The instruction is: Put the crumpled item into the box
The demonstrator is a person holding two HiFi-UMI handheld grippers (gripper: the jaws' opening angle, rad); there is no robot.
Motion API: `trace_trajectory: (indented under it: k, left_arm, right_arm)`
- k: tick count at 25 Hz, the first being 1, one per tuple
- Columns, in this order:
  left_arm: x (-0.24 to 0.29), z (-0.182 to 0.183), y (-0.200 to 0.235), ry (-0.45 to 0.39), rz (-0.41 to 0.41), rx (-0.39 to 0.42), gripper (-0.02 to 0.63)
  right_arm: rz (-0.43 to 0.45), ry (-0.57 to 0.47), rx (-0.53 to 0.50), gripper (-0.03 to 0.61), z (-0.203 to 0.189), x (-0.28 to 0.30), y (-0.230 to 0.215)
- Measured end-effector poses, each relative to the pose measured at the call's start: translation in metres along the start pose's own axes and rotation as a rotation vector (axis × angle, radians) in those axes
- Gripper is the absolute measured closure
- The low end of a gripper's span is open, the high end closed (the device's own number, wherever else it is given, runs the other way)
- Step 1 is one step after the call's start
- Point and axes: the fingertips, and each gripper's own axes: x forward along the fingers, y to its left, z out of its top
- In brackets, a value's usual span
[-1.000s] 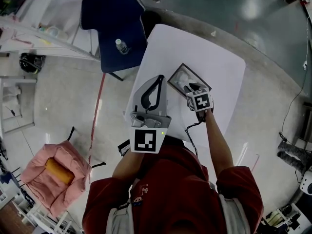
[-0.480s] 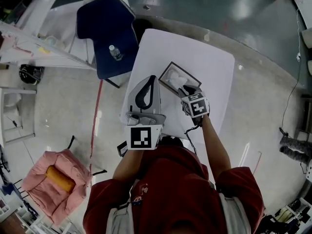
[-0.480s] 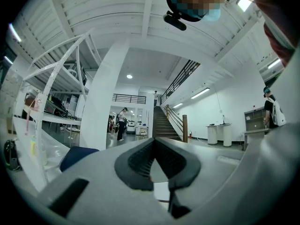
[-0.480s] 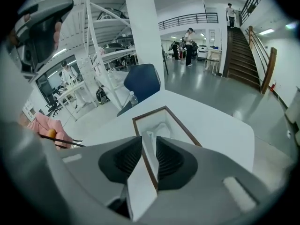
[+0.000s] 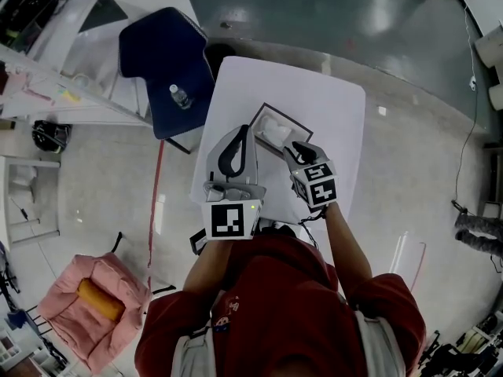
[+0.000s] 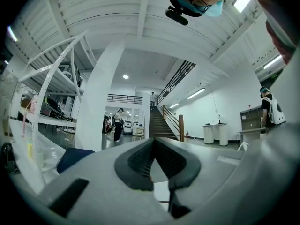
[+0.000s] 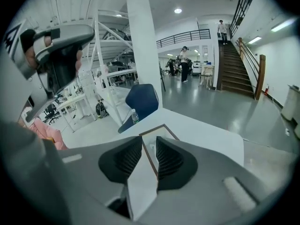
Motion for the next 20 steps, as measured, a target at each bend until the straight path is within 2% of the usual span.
trace_trajectory:
  k: [13,20]
  left_arm:
    - [-0.004,0.005,-0.018,-0.009,-0.017,0.018,0.611]
    - [-0.005,0.012,-0.032,-0.027,-0.041,0.024,0.611]
  right_arm:
    - [-0.083,-0.326,-0.027,0.482,0.074,-0.082,0.010]
    - [-0.132,-0.567,-0.028,0.483,0.113,-0.131,0.011]
